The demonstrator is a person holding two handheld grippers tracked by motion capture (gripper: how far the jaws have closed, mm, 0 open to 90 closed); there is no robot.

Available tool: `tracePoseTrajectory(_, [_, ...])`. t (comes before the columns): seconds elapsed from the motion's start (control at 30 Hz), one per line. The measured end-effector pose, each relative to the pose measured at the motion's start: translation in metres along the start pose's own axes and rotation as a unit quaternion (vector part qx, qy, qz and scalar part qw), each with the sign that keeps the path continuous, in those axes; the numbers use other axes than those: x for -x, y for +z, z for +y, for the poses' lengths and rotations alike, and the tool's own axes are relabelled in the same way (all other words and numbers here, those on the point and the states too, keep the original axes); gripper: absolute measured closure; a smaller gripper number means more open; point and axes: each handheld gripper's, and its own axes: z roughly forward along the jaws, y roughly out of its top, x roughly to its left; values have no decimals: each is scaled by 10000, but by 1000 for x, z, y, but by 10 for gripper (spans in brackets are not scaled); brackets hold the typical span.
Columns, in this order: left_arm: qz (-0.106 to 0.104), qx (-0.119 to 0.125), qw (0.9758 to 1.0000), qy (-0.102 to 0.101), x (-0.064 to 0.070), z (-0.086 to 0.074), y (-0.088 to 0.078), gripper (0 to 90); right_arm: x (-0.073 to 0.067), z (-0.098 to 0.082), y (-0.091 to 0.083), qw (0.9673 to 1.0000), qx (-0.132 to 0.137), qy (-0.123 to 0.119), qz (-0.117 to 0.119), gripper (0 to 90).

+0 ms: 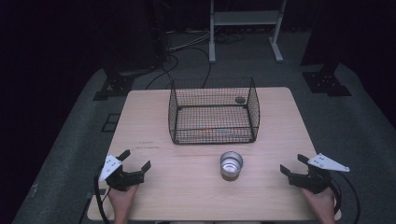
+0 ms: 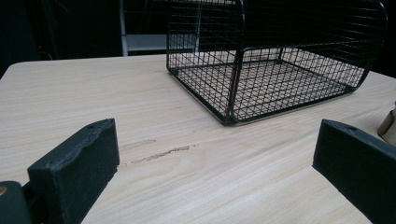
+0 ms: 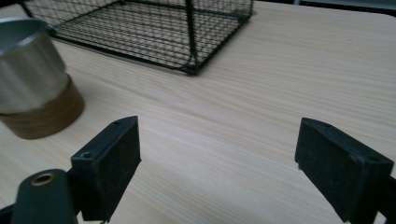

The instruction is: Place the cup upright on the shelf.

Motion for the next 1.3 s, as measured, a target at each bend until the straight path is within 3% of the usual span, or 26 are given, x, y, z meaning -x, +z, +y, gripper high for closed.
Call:
tracePoseTrajectory(0.3, [1,23,10000,17,0,0,0,0,-8,8,-1,9992,-38,-217,330,134])
tracePoseTrajectory(0.57, [-32,28,10000,17,1,0,0,0,-13,20,-1,9986,-53,-317,431,127])
tracePoseTrajectory(0.73, [-23,41,10000,9,0,0,0,0,-24,33,3,9966,-114,-586,563,128])
tracePoseTrajectory(1.3, [-17,23,10000,21,0,0,0,0,-51,54,9,9893,-254,-988,1044,101])
